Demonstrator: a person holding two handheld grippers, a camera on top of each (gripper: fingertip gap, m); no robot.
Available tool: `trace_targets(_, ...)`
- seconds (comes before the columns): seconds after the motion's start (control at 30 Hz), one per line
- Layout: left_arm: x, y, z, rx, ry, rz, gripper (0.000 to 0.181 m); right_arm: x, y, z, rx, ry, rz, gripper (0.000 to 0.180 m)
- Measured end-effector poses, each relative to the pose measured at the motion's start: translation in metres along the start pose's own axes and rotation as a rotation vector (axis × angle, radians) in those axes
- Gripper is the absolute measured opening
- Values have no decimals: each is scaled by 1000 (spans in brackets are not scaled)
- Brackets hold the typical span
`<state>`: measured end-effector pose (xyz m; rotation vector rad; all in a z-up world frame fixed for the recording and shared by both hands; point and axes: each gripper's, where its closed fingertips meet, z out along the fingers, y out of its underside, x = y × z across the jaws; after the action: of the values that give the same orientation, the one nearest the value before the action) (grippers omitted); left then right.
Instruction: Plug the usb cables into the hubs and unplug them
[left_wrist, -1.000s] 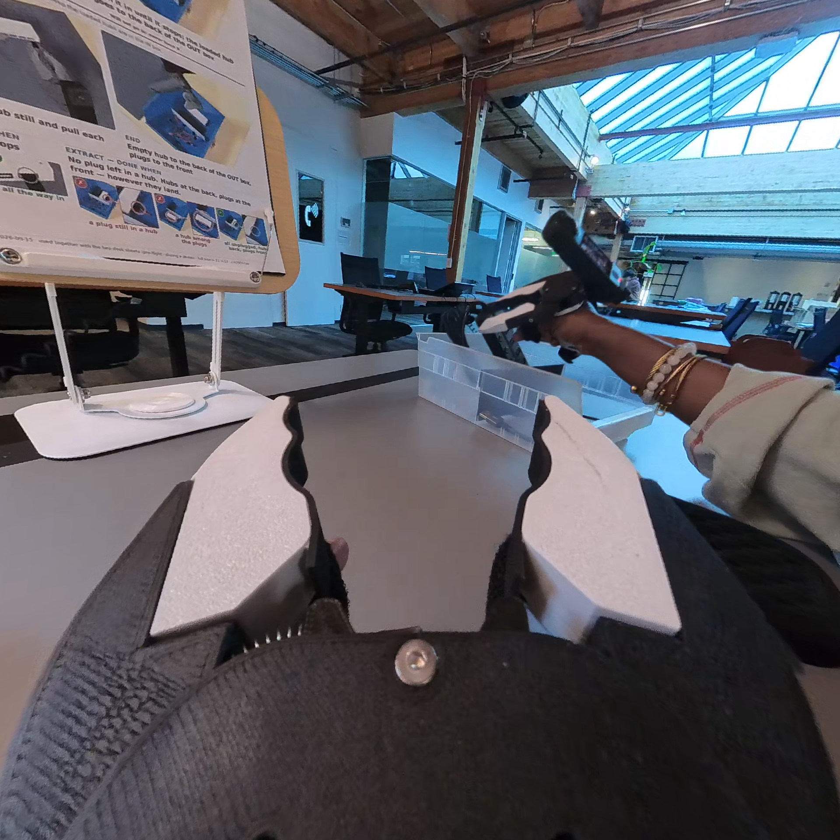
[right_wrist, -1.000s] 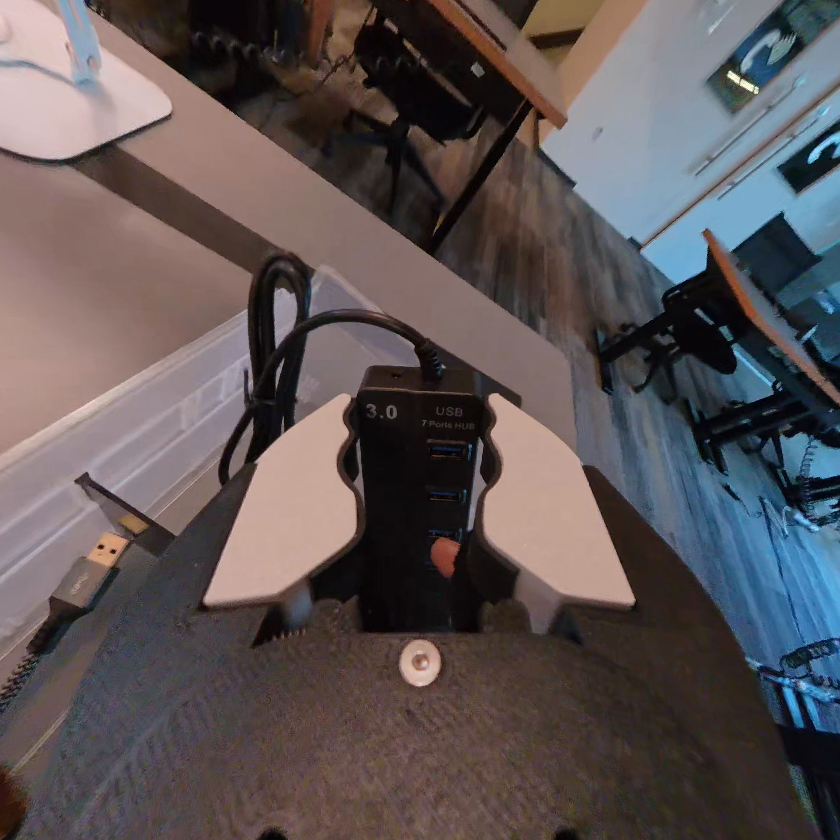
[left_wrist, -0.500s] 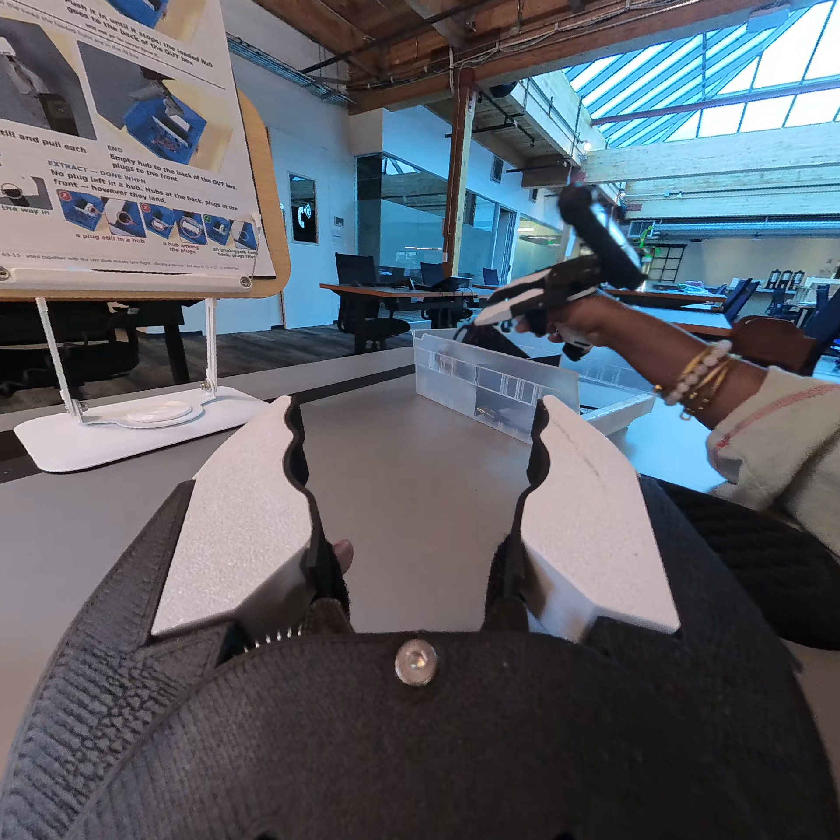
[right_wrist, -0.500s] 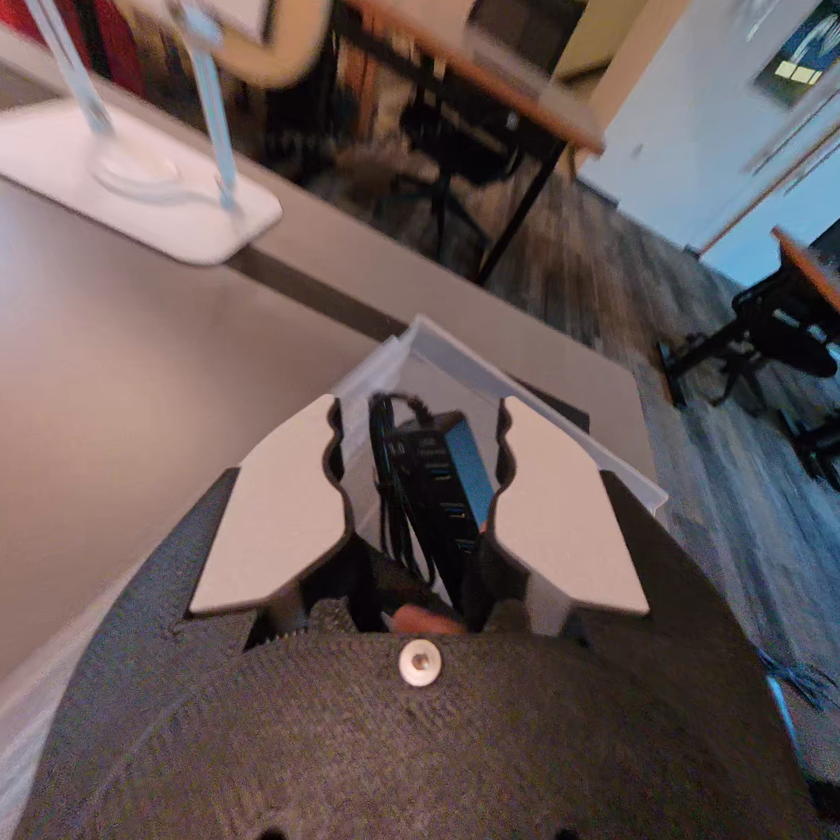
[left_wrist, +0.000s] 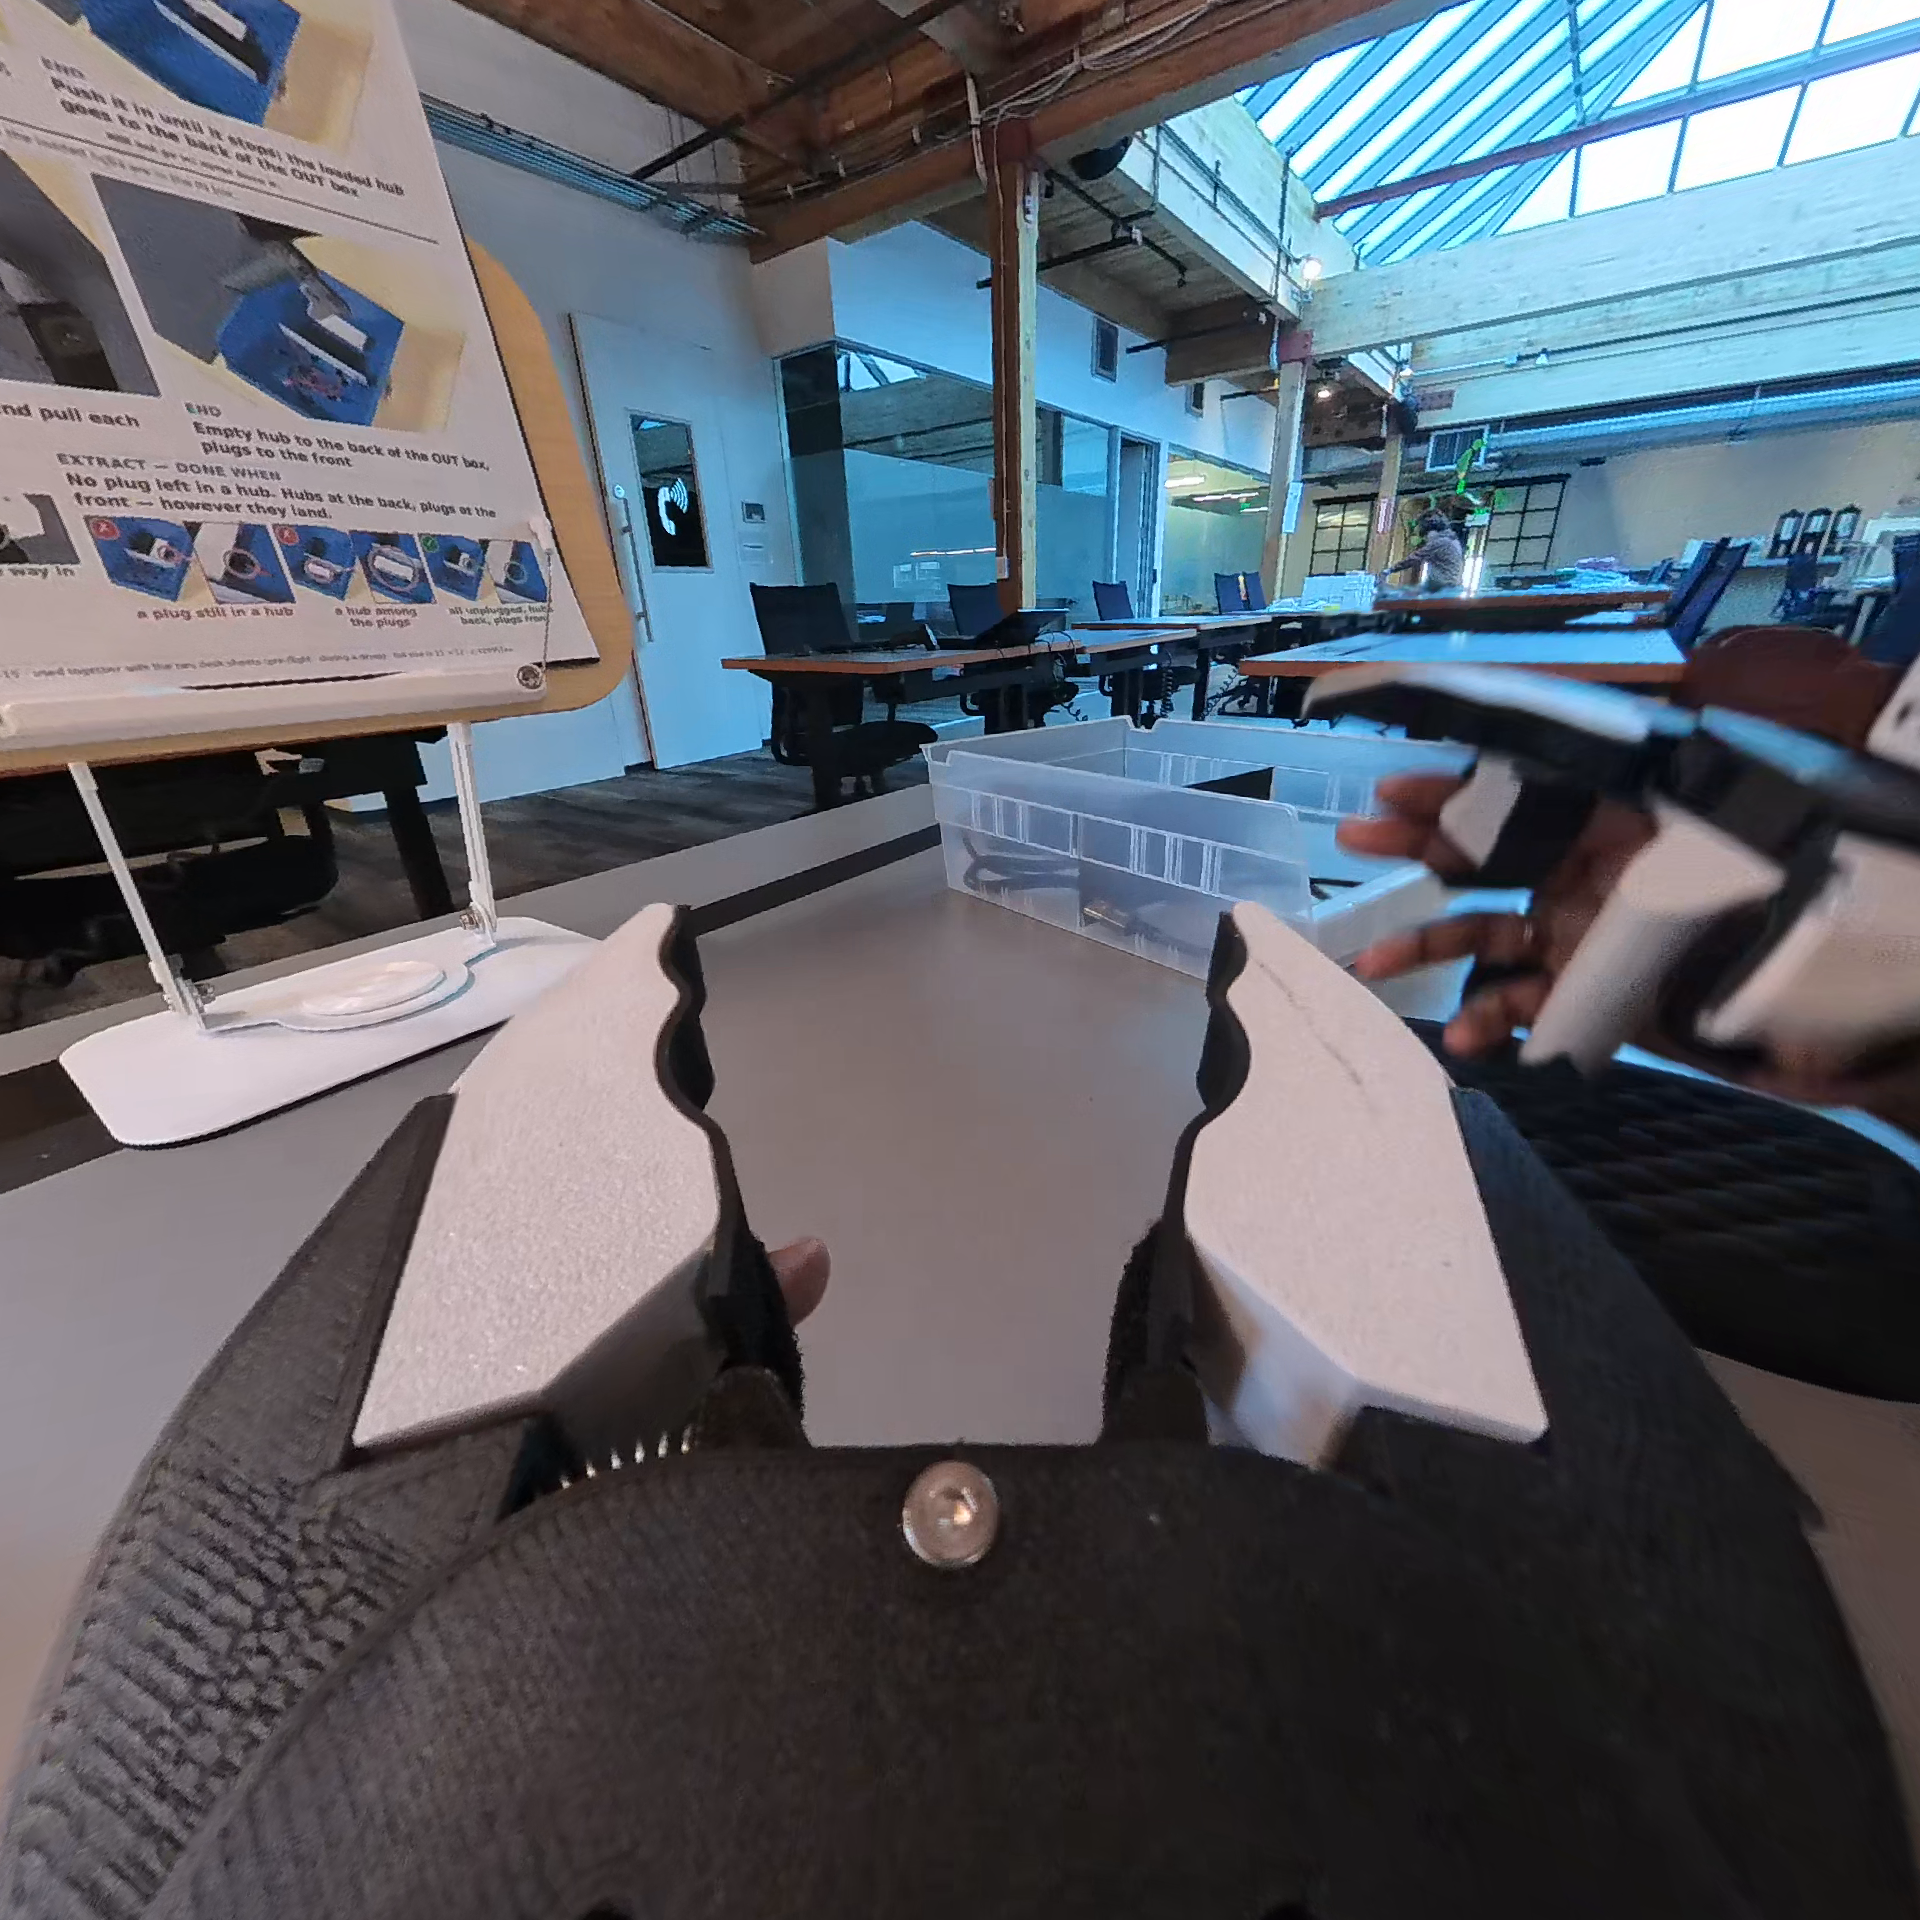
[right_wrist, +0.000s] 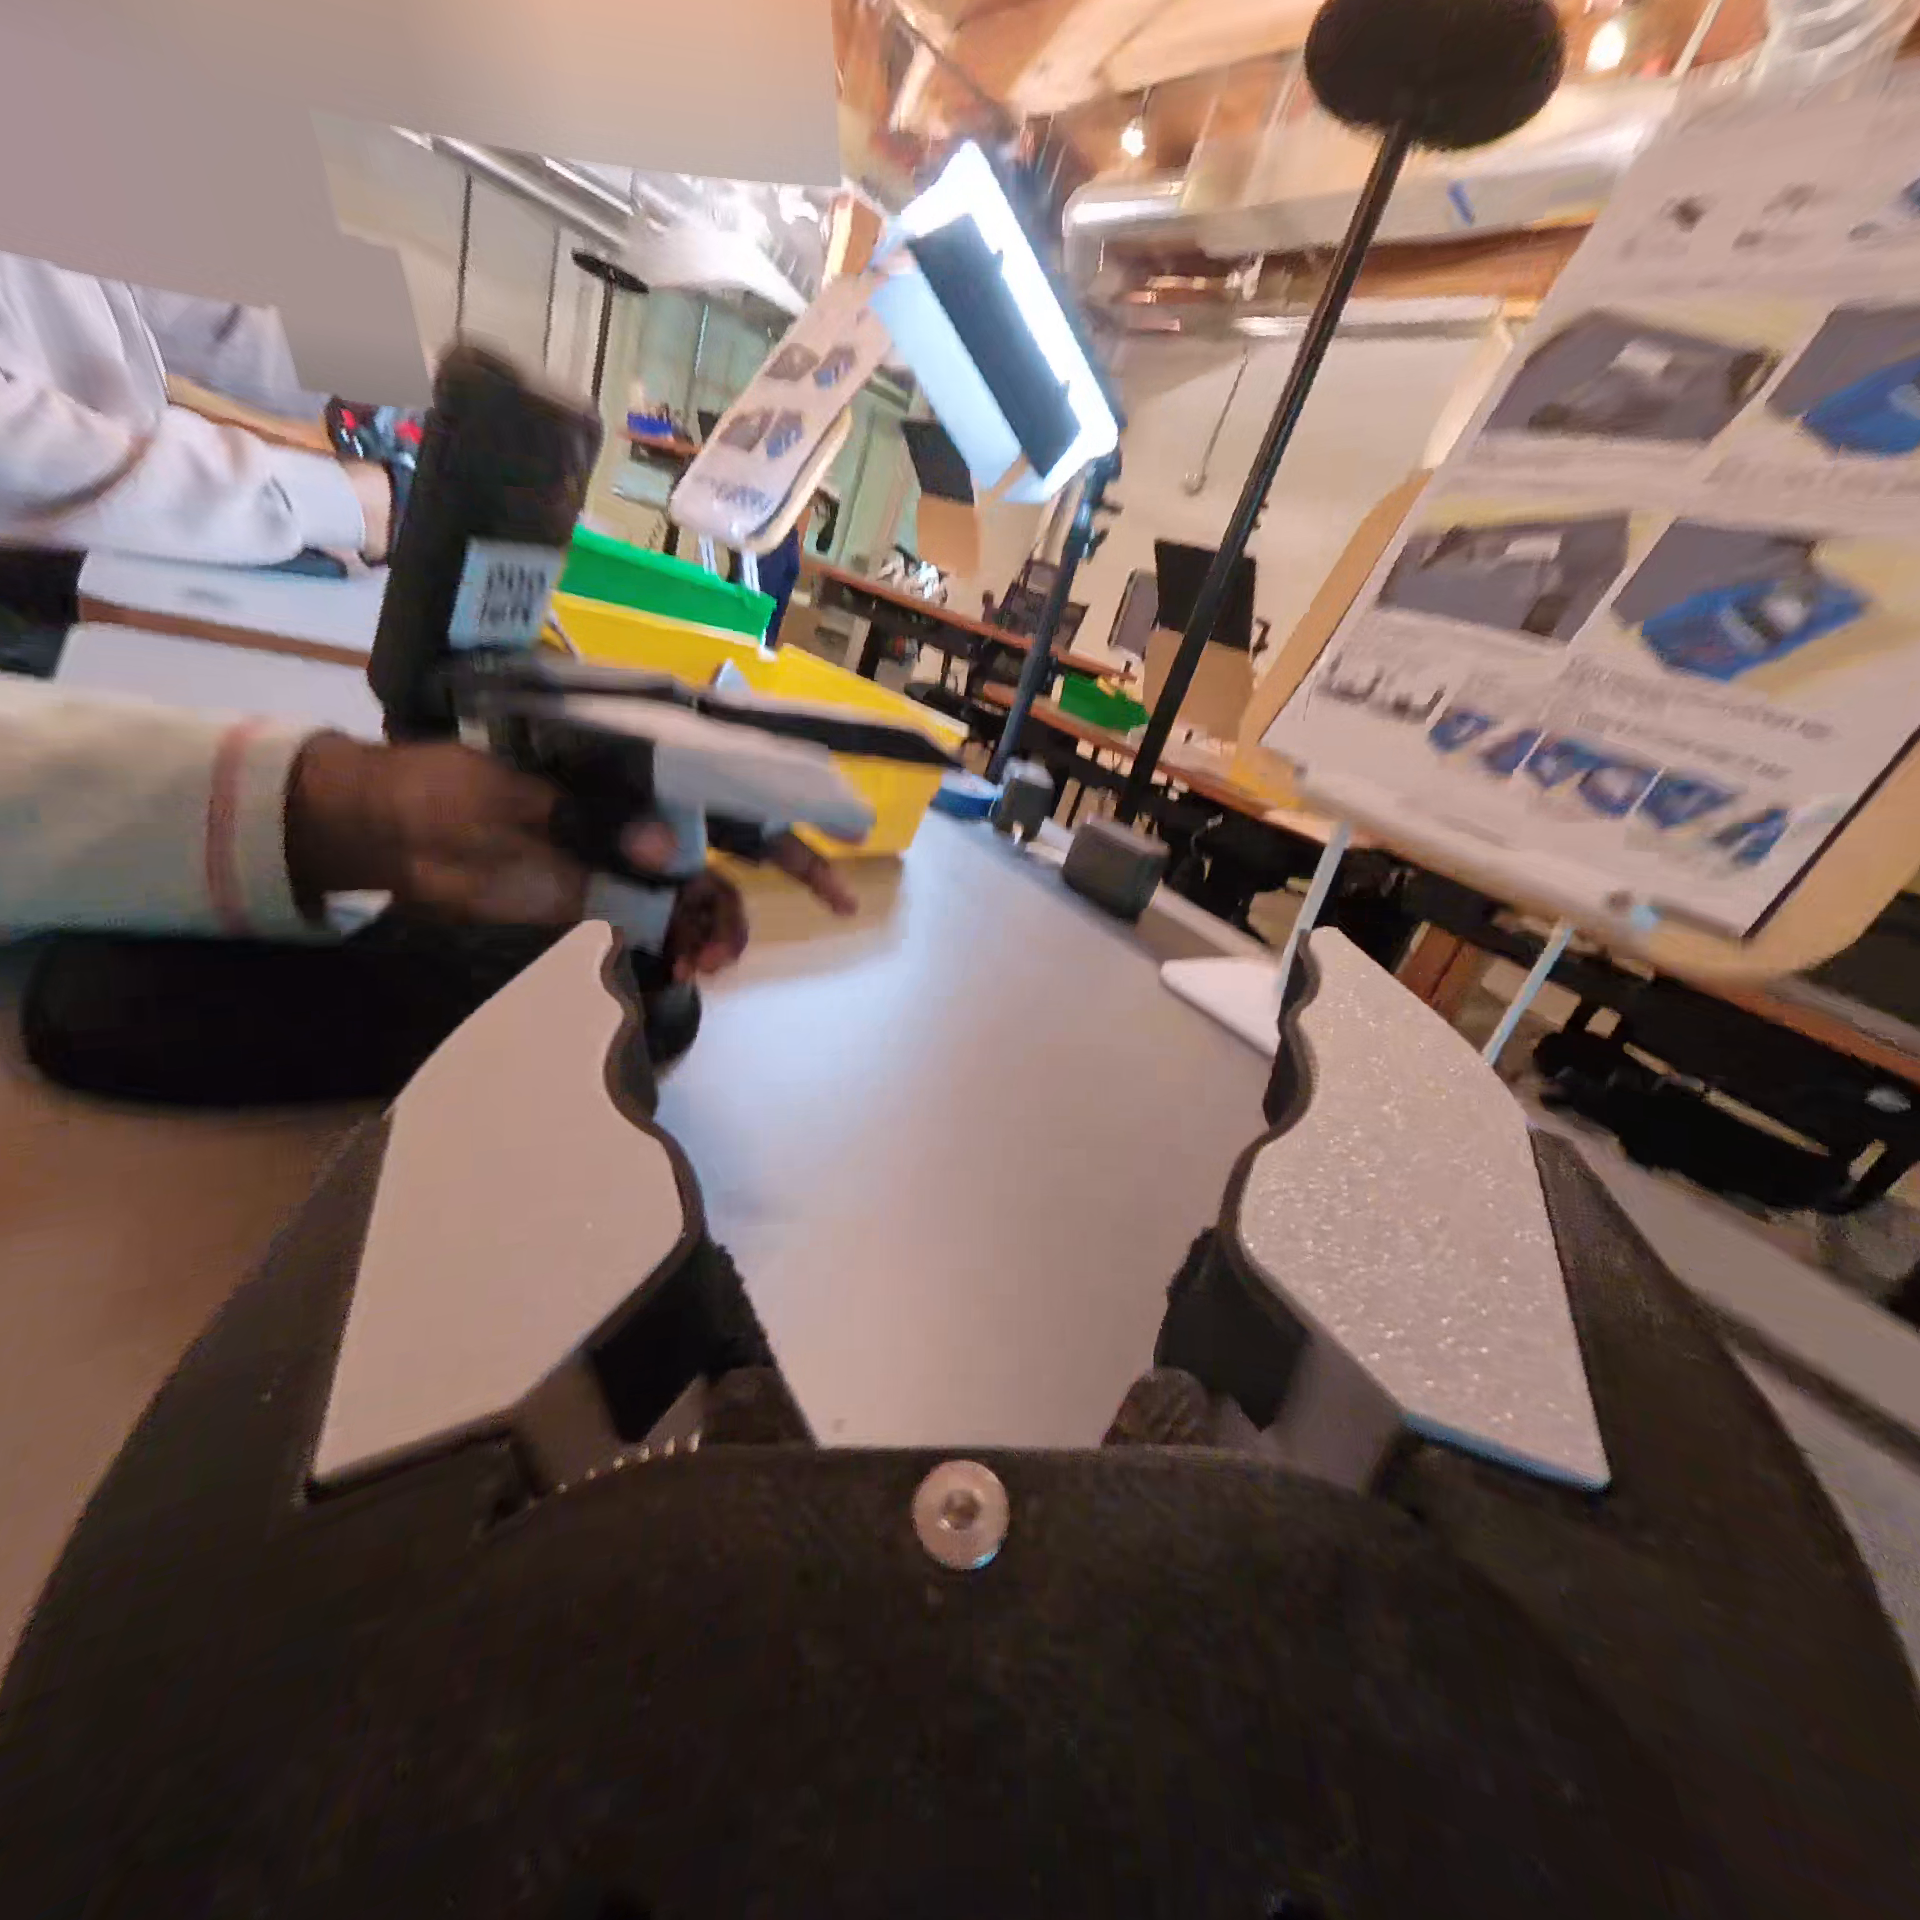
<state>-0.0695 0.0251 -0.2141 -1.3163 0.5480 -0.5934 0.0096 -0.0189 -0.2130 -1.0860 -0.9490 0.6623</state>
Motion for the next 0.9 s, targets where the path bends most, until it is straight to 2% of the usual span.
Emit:
trace_targets(0.03, 0, 1, 0, -6, 1, -1, 93, -3, 12, -2, 7, 19, 15, 118)
trace_targets(0.07, 0, 1, 0, -13, 1, 0, 92, 1, 3, -8, 76, 69, -9, 114)
trace_targets(0.17, 0, 1, -1, -28, -3, 41, 91, 13, -21, -26, 237, 178, -38, 90)
trace_targets(0.23, -1, 1, -7, -99, -15, 109, 85, 18, -11, -22, 206, 153, 73, 99)
trace_targets(0.27, -4, -3, -16, -176, -32, 122, 76, 20, -11, -22, 213, 154, 100, 99)
trace_targets(0.33, -10, -28, -39, -265, -35, 184, 73, 26, -15, -27, 255, 190, 123, 94)
trace_targets(0.4, -33, -66, -69, -313, -90, 349, 69, 29, -16, -30, 273, 194, 146, 94)
trace_targets(0.5, -95, -114, -119, -508, -247, 661, 68, 32, -16, -31, 279, 203, 171, 94)
trace_targets(0.57, -124, -125, -147, -718, -203, 814, 68, 31, -16, -31, 276, 210, 165, 93)
trace_targets(0.6, -137, -120, -162, -861, -150, 876, 68, 30, -15, -29, 270, 207, 158, 93)
trace_targets(0.67, -166, -97, -199, -1192, -1, 1027, 56, 27, -14, -27, 254, 190, 144, 93)
trace_targets(0.73, -199, -72, -229, -1440, 73, 1107, 54, 25, -13, -25, 241, 178, 131, 93)
trace_targets(0.8, -224, -44, -244, -1560, 152, 1135, 53, 24, -13, -25, 242, 177, 123, 93)
trace_targets(0.9, -257, -10, -246, -1596, 282, 1227, 50, 29, -15, -27, 263, 188, 158, 92)
